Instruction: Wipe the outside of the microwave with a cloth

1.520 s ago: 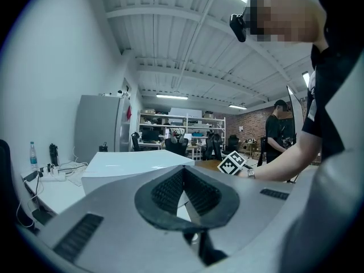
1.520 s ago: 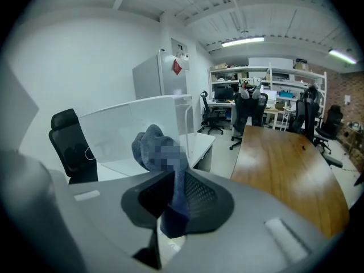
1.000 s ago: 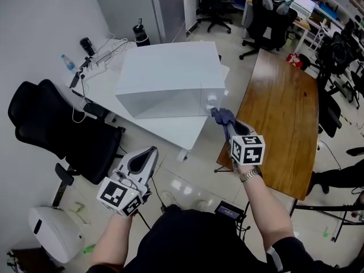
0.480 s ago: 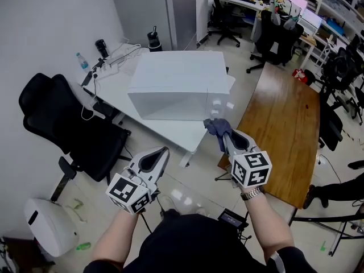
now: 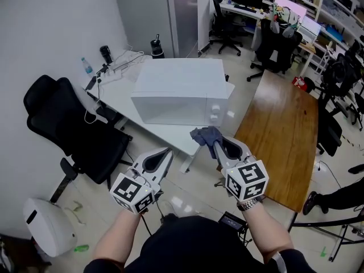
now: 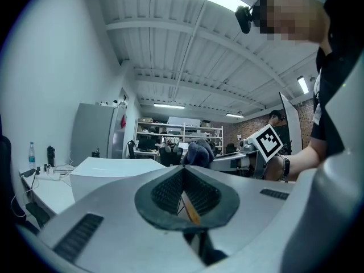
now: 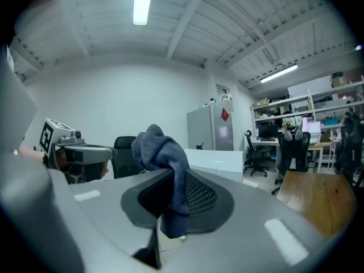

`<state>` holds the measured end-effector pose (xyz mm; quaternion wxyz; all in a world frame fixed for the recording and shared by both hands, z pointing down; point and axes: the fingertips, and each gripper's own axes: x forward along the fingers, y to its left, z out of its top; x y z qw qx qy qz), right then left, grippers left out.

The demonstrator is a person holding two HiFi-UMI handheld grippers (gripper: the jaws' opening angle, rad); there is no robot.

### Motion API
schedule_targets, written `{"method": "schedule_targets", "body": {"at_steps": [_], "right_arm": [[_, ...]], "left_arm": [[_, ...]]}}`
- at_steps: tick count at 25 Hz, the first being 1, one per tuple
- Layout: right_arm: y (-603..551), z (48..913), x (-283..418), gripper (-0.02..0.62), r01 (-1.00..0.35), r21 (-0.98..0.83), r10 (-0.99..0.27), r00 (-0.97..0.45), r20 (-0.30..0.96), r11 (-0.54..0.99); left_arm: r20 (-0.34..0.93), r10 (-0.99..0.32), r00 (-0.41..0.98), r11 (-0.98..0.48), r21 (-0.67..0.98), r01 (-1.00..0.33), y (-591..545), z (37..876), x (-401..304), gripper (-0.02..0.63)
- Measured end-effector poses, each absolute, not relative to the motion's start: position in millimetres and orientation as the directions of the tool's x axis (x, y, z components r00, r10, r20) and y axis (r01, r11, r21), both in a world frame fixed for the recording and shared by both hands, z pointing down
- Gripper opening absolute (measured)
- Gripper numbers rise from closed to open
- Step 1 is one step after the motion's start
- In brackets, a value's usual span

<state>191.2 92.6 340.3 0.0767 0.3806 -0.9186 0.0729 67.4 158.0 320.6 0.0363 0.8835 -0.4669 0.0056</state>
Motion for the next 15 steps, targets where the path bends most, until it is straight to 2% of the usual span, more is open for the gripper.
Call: {"method": "schedule_targets", "body": {"at_steps": [15], "right_arm": [[106.9, 332.3, 173.0, 0.054, -0.666, -0.034, -0.652, -0.738, 0.173, 0.745]], "left_arm": [[0.036, -0.838, 0.545, -0.543, 0.049, -0.838, 162.0, 320.5, 67.1, 0.005]]}}
